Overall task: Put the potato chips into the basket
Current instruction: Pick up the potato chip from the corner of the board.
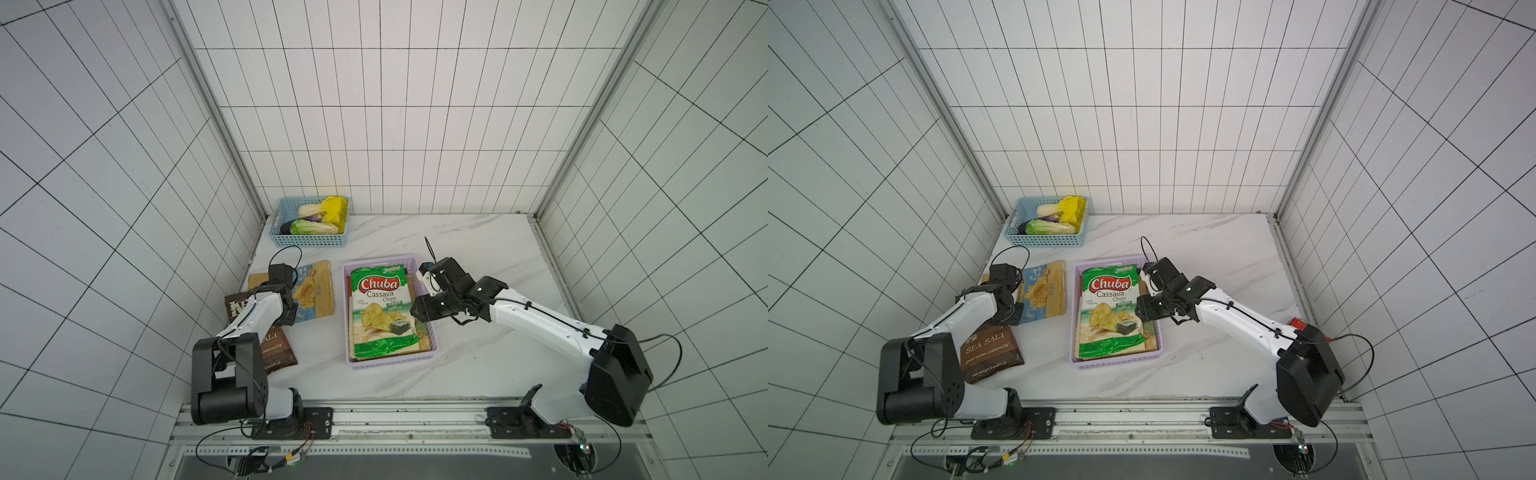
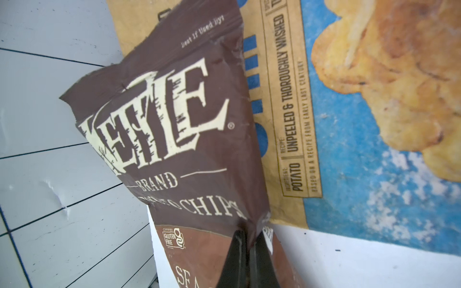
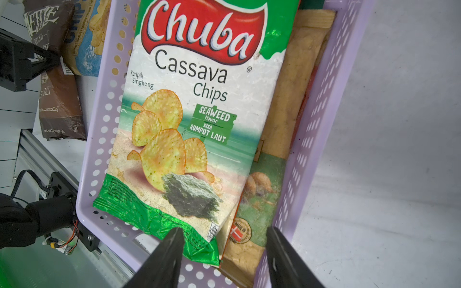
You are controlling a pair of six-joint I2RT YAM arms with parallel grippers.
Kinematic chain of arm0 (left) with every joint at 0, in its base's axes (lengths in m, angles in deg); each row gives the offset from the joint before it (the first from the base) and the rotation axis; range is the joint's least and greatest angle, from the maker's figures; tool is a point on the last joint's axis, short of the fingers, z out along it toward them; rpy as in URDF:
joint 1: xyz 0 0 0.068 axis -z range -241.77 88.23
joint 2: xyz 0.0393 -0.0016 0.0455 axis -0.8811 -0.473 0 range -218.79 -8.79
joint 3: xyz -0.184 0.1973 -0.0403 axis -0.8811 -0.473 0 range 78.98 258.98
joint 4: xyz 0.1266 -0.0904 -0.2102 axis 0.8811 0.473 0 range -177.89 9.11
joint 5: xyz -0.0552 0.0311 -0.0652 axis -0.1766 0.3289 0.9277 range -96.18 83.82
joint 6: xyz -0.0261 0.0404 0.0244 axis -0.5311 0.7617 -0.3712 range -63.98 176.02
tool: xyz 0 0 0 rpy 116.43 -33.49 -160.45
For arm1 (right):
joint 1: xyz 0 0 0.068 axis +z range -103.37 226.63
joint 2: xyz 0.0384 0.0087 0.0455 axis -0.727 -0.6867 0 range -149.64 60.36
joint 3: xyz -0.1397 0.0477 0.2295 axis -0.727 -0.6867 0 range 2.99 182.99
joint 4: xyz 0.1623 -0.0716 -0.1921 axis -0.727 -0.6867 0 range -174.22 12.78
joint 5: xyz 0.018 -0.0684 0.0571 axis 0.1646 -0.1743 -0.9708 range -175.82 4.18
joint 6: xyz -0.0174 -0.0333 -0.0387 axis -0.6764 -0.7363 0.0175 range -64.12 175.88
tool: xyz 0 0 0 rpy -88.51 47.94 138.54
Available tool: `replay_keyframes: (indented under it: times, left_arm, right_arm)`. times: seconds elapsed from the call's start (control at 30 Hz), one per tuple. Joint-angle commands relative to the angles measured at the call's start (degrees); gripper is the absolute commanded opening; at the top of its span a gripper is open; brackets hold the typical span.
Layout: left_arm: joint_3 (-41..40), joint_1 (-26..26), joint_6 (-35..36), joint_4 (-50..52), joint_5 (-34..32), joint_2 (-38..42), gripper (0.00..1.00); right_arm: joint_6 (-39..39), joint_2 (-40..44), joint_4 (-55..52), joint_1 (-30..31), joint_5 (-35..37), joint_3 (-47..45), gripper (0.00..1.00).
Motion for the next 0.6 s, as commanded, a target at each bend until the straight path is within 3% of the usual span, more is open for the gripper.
replay_keyframes:
  times: [0.0,0.27,0.57]
  left_arm:
    - [0.1,-0.4,-0.1,0.4,-0.2,1.8,0.0]
    - [3.0,0.8,-0.4,7.6,4.6,9.9,0.0]
    - [8.4,6.4,-0.4,18.4,8.3,20.7,0.0]
  right_arm:
    - [-0.1,1.2,-0.6,-0.5,-0.3,2.6,0.57]
    - [0.1,1.0,-0.6,-0.5,-0.4,2.8,0.57]
    - [0.2,1.0,-0.8,-0.5,-0.4,3.5,0.57]
